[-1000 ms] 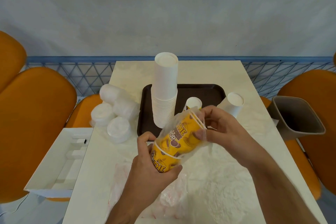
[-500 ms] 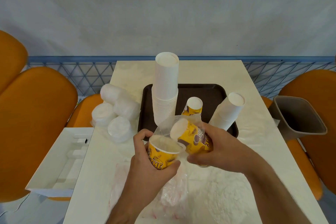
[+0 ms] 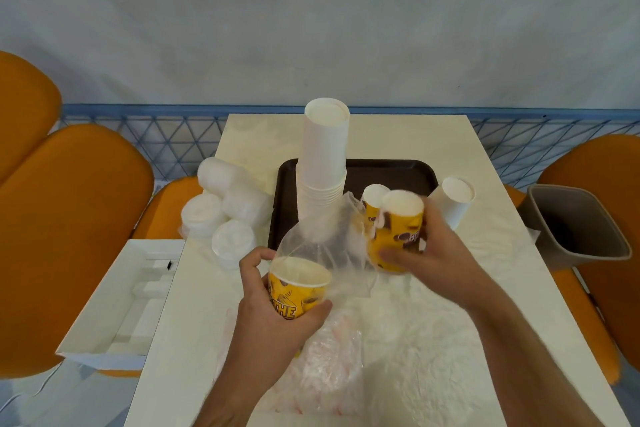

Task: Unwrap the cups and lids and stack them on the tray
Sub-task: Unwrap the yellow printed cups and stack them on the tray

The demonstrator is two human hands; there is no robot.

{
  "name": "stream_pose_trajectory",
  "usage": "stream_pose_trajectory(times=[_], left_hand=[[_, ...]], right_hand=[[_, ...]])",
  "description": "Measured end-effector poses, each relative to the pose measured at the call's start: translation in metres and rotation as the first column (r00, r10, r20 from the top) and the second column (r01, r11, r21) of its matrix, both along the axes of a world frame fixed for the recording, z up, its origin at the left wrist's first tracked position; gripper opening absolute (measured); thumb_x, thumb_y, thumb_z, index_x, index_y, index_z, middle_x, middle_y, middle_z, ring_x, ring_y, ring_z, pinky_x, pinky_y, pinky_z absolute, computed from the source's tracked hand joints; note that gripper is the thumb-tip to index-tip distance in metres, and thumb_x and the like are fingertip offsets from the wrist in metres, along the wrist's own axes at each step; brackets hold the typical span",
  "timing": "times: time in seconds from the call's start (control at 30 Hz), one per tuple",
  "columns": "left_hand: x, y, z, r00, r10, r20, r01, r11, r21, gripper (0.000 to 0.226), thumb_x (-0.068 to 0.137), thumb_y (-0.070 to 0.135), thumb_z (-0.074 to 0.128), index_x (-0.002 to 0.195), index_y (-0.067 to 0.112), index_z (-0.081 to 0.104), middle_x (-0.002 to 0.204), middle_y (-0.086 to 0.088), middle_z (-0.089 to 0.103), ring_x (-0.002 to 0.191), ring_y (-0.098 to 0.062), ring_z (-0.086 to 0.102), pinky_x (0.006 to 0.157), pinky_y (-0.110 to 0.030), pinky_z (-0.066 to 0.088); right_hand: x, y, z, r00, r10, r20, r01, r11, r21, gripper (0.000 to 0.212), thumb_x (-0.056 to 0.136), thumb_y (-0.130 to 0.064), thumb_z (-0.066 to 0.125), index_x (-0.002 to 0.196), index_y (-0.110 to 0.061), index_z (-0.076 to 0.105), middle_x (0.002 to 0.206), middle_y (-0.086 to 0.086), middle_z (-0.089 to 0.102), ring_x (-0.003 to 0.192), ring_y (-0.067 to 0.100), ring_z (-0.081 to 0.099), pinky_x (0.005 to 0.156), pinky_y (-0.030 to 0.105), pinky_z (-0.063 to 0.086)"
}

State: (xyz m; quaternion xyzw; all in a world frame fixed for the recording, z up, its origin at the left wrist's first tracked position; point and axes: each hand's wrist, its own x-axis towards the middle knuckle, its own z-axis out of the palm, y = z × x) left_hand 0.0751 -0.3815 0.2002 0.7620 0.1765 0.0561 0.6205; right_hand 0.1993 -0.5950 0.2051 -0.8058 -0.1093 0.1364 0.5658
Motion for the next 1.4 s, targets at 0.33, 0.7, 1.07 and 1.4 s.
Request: stream_pose_trajectory(times=[0.33, 0.7, 1.07, 1.4], left_hand=[[-0.004, 0.001, 0.001, 1.000, -0.020, -0.013, 0.020, 1.000, 0.005, 0.080, 0.069, 0.010, 0.087, 0.110, 0.051, 0.032, 0.095, 0.005, 0.061, 0.073, -0.011, 0.066, 0.058, -0.018, 0.054], [-0.011, 0.008, -0.001, 0.999, -0.002, -0.040, 0.003, 1.000, 0.019, 0.082, 0.068, 0.014, 0.089, 0.112, 0.051, 0.030, 0.098, 0.003, 0.060, 0.076, -0.009, 0.066, 0.063, -0.015, 0.052], [-0.014, 0.009, -0.001, 0.999, -0.013, -0.040, 0.014, 1.000, 0.009, 0.083, 0.067, 0.013, 0.089, 0.113, 0.049, 0.030, 0.098, 0.005, 0.062, 0.078, -0.009, 0.066, 0.064, -0.015, 0.052], [-0.015, 0.008, -0.001, 0.999, -0.027, -0.031, 0.027, 0.999, 0.017, 0.082, 0.068, 0.013, 0.088, 0.110, 0.054, 0.031, 0.095, 0.007, 0.062, 0.078, -0.009, 0.066, 0.065, -0.016, 0.053]], right_hand=[[0.050, 0.024, 0.005, 0.892, -0.239, 0.384, 0.264, 0.964, -0.012, 0.068, 0.075, -0.025, 0.088, 0.107, -0.050, 0.033, 0.115, 0.002, 0.054, 0.106, 0.023, 0.060, 0.084, 0.045, 0.058], [0.059, 0.043, -0.023, 0.903, -0.195, 0.383, 0.271, 0.950, -0.157, 0.052, 0.091, -0.012, 0.069, 0.122, -0.034, 0.033, 0.121, -0.001, 0.058, 0.108, 0.020, 0.059, 0.085, 0.037, 0.054], [0.041, 0.036, -0.068, 0.918, -0.135, 0.373, 0.312, 0.826, -0.469, 0.046, 0.092, -0.027, 0.072, 0.131, -0.030, 0.046, 0.129, 0.000, 0.060, 0.100, 0.019, 0.064, 0.083, 0.038, 0.058], [0.036, 0.041, -0.066, 0.896, -0.259, 0.360, 0.404, 0.811, -0.423, 0.049, 0.087, -0.033, 0.076, 0.117, -0.024, 0.039, 0.117, -0.001, 0.056, 0.097, 0.021, 0.062, 0.072, 0.037, 0.054]])
